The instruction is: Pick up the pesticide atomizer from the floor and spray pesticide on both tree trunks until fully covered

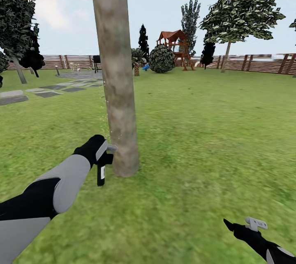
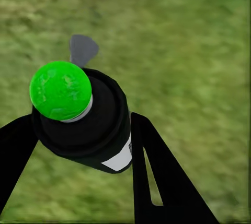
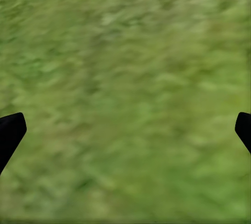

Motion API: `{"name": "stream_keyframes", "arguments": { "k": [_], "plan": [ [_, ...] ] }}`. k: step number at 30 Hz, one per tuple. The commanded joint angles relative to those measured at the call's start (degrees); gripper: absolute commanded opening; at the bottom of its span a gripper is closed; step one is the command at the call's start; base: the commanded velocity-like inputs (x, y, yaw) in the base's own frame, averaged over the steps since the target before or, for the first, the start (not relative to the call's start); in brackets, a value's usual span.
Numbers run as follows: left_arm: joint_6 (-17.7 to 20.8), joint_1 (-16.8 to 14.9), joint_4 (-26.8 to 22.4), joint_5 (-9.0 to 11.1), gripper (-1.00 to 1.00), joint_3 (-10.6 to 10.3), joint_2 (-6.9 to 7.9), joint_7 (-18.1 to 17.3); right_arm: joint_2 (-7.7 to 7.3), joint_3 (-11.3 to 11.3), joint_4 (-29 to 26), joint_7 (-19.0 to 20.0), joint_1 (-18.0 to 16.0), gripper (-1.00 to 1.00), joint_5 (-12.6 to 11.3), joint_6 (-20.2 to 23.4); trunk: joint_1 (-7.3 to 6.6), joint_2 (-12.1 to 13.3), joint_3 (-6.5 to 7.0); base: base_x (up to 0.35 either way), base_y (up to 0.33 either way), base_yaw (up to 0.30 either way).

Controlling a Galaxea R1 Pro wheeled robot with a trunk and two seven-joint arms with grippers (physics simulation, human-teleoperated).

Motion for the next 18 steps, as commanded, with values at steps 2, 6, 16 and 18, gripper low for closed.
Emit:
{"name": "stream_keyframes", "arguments": {
  "k": [2,6,16,18],
  "plan": [
    [1.2,-0.1,-1.7,0.0,-1.00,0.0,-0.07,0.0,-0.02,0.0,0.0,0.0,0.0,1.00,0.0,0.0,0.00,0.0,0.00,0.000,0.000,0.000],
    [1.8,-1.1,-4.4,0.0,-1.00,0.0,-0.20,0.0,-0.03,0.0,0.0,0.0,0.0,1.00,0.0,0.0,0.00,0.0,0.00,0.000,0.000,0.000],
    [2.2,-9.6,-4.3,0.2,-1.00,0.0,-0.29,0.0,-0.03,0.0,0.0,0.0,0.0,1.00,0.0,0.0,0.00,0.0,0.00,0.000,0.000,0.000],
    [2.2,-11.1,-4.2,0.3,-1.00,0.0,-0.41,0.0,-0.03,0.0,0.0,0.0,0.0,1.00,0.0,0.0,0.00,0.0,0.00,0.000,0.000,0.000]
  ]
}}
